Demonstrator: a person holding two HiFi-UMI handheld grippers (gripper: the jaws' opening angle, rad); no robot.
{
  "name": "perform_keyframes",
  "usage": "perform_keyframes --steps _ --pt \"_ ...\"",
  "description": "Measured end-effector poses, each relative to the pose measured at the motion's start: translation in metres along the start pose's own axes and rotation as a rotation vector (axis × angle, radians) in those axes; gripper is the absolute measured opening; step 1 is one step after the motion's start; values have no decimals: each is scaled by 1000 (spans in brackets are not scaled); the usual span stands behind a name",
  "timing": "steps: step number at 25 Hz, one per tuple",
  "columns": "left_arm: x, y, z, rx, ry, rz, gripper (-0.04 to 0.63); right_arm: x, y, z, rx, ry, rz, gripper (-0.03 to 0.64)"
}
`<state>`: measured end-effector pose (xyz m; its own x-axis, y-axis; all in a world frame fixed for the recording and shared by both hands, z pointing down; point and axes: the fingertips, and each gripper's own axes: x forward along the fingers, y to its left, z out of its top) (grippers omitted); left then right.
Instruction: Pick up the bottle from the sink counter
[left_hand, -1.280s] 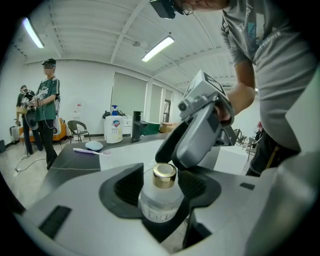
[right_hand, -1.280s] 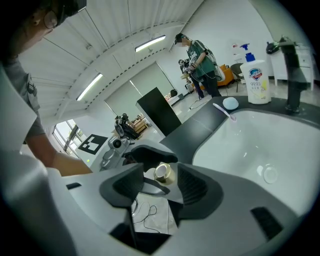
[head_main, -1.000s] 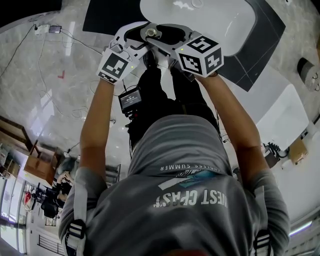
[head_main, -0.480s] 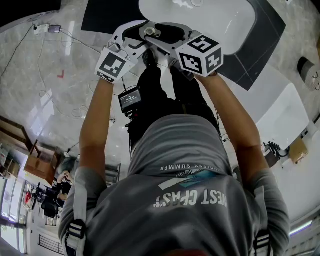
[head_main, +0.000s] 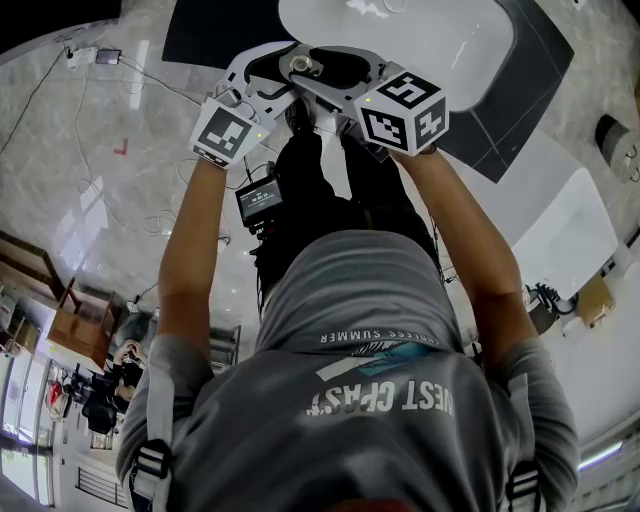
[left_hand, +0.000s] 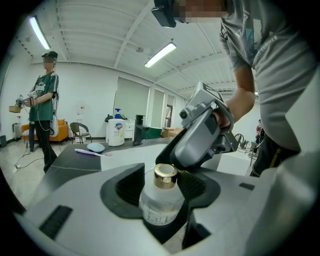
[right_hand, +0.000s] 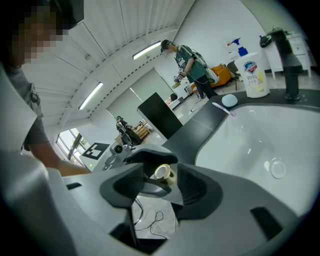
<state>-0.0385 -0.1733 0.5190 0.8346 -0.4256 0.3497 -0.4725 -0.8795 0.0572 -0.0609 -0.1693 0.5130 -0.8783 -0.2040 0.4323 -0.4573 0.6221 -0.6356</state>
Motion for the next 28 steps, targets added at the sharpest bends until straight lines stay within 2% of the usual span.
perform_keyframes --steps 11,16,19,23,28 --pt "-1 0 0 2 -17 9 198 1 1 0 -17 -18 7 206" --pt "-2 0 0 5 -27 9 198 0 4 2 -91 -31 -7 206" --pt "-1 0 -1 11 -29 3 198 -1 2 3 -109 -46 -6 220" --pt "-2 0 -3 69 9 -20 199 -2 -1 4 -125 -53 10 255" --pt "-3 0 -2 75 3 -24 199 0 -1 7 -138 -41 51 270"
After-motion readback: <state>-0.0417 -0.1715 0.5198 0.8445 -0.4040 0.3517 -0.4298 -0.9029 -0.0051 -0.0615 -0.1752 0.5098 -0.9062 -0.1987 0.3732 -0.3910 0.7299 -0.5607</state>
